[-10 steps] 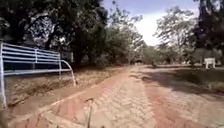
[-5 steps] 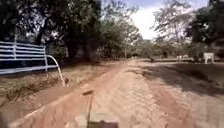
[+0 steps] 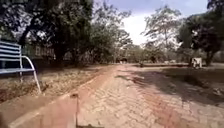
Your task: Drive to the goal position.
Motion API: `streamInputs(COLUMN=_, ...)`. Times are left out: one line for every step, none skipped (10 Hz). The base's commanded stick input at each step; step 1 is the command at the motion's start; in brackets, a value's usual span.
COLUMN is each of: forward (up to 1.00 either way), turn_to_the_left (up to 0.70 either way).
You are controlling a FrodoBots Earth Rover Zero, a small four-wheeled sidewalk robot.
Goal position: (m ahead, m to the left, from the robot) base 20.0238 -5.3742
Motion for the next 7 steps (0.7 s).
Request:
streamInputs(forward=0.85, turn_to_the_left=0.0)
streamInputs(forward=0.85, turn_to_the_left=0.0)
streamInputs(forward=0.85, turn_to_the_left=0.0)
streamInputs(forward=0.85, turn_to_the_left=0.0)
streamInputs(forward=0.85, turn_to_the_left=0.0)
streamInputs(forward=0.85, turn_to_the_left=0.0)
streamInputs(forward=0.85, turn_to_the_left=0.0)
